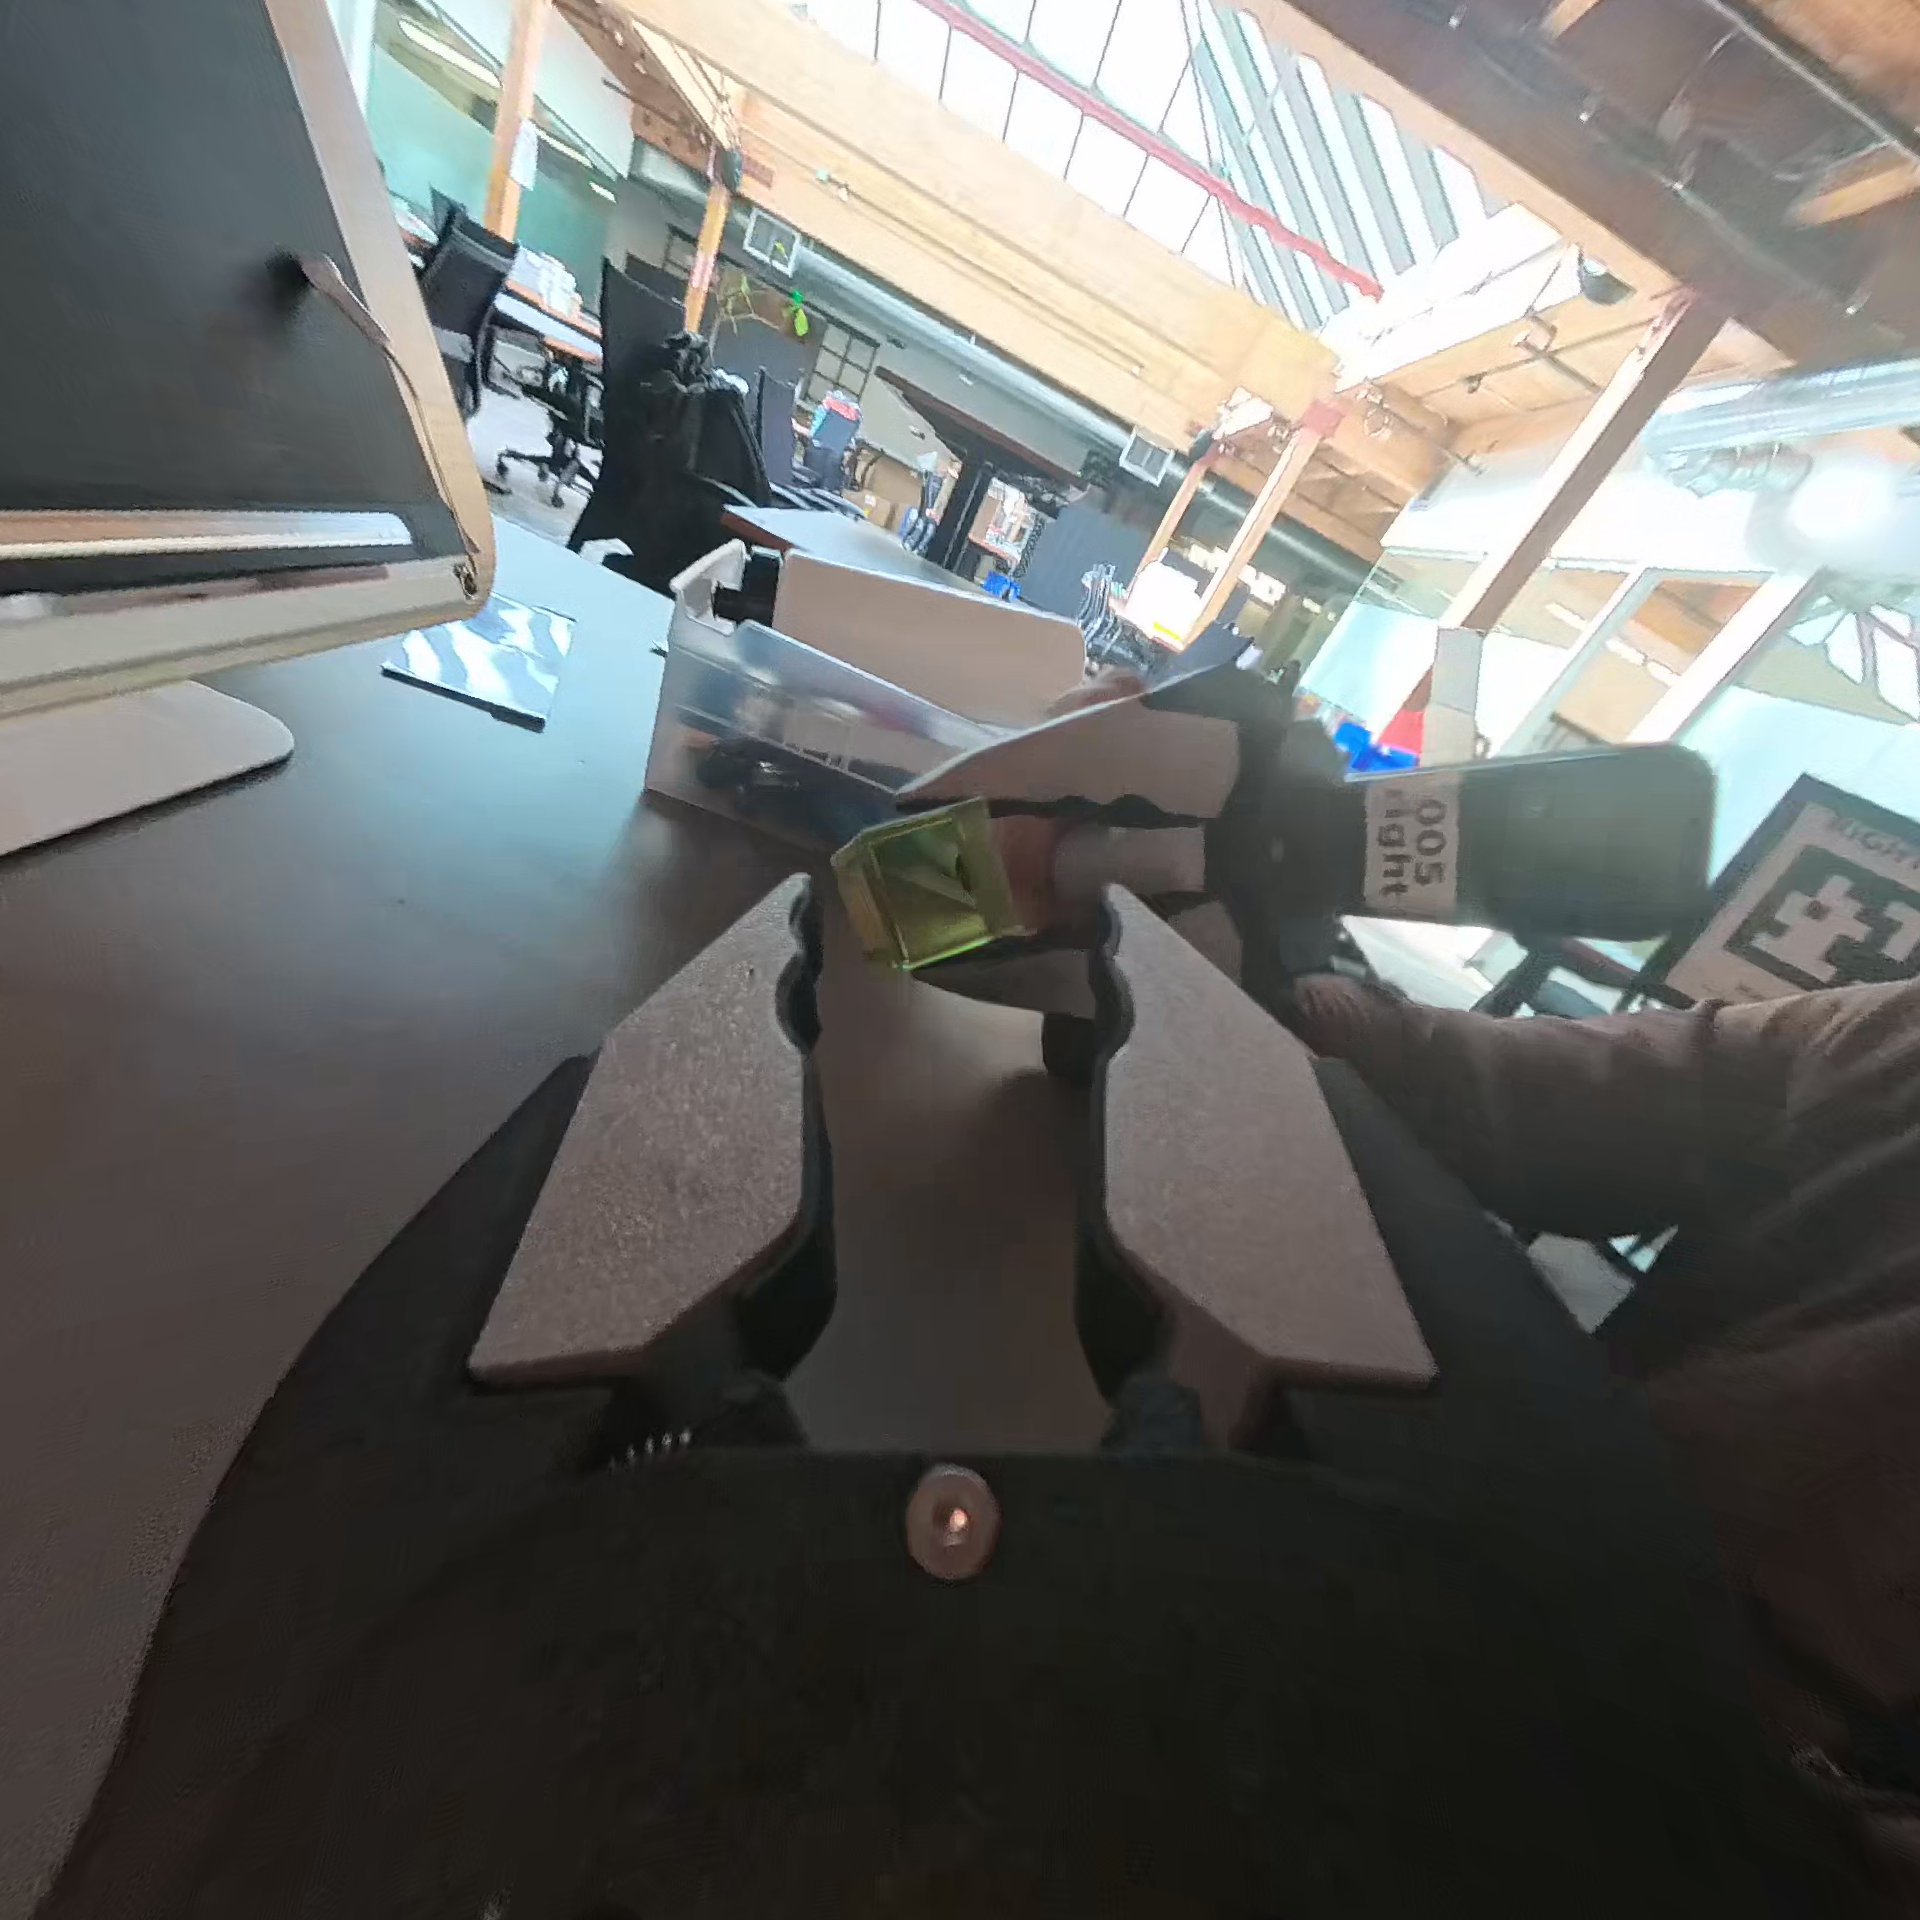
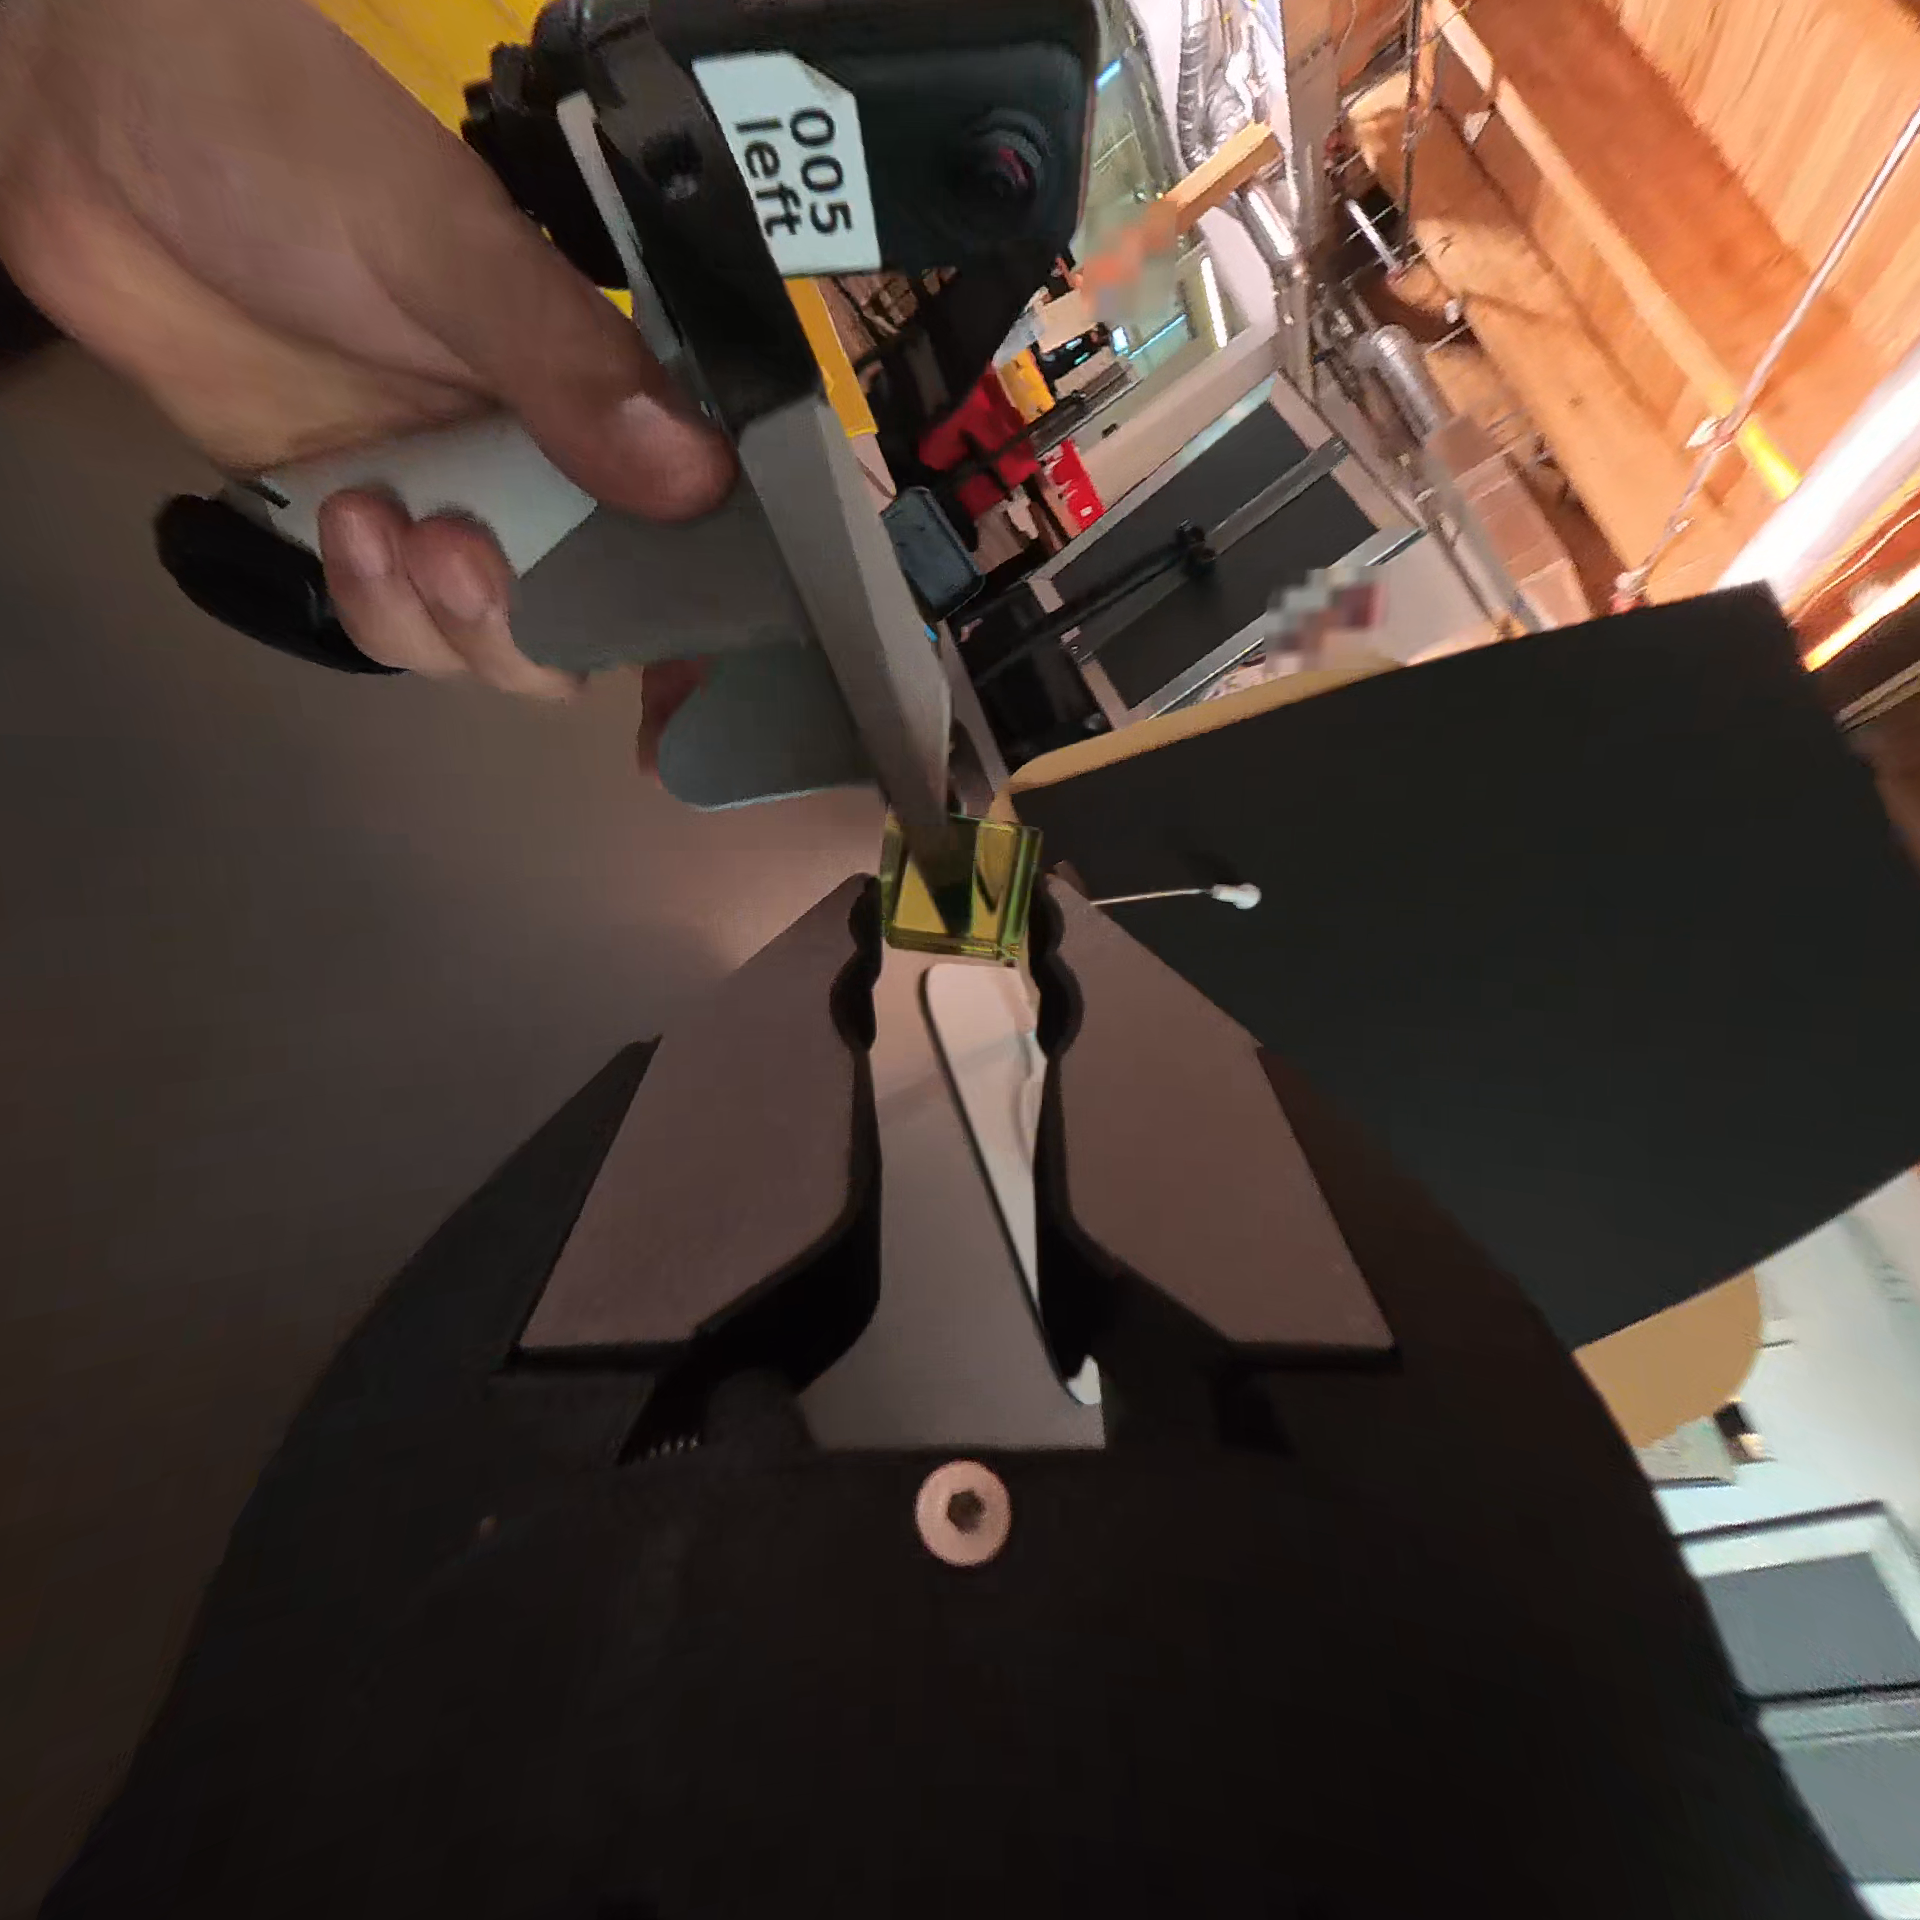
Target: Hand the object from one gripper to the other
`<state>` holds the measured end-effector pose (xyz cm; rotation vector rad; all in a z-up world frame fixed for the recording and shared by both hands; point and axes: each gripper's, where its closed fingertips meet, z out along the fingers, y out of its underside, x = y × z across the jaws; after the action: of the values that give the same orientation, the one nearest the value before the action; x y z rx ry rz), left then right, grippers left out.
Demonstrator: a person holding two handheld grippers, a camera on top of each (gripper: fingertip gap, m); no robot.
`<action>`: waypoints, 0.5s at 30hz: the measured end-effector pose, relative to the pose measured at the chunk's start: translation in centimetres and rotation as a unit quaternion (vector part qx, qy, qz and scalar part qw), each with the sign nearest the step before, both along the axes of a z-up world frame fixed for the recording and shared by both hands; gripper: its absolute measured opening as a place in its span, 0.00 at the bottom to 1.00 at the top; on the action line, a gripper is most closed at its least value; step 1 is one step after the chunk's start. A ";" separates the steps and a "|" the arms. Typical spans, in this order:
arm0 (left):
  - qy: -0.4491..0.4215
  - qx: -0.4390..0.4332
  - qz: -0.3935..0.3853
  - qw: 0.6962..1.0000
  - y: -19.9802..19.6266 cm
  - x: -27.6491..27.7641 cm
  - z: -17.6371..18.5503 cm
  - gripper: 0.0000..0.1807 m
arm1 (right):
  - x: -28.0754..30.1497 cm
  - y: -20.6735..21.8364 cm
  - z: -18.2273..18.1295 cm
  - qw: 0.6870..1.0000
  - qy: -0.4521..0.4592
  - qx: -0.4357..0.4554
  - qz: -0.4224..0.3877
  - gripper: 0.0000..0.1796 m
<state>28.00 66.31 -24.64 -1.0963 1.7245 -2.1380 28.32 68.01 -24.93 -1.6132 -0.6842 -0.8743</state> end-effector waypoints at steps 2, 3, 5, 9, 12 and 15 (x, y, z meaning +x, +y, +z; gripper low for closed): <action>0.002 0.025 -0.001 1.000 -0.4 0.0 -0.6 0.25 | -0.4 0.2 -0.2 1.000 -0.028 -0.005 -0.001 0.14; -0.001 0.036 0.003 0.999 -0.4 0.1 -0.7 0.22 | -0.6 0.3 -0.4 0.999 -0.044 -0.009 -0.004 0.14; -0.015 0.064 0.012 0.998 -0.3 0.1 -1.0 0.17 | -0.9 0.4 -0.4 0.997 -0.076 -0.003 -0.010 0.14; -0.037 0.172 0.083 0.981 1.4 1.1 -2.0 0.16 | -0.4 0.5 -1.6 1.000 0.001 -0.031 -0.004 0.14; -0.081 0.307 0.174 0.932 3.9 1.9 -2.4 0.15 | 0.4 0.2 -2.5 0.979 0.191 -0.067 0.029 0.15; -0.153 0.419 0.213 0.869 4.2 1.7 -1.8 0.15 | 0.5 0.0 -1.8 0.916 0.387 -0.070 0.082 0.24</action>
<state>29.73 70.56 -26.40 -0.7225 1.7431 -1.0248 28.87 68.00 -26.73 -1.8148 -0.3054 -0.0204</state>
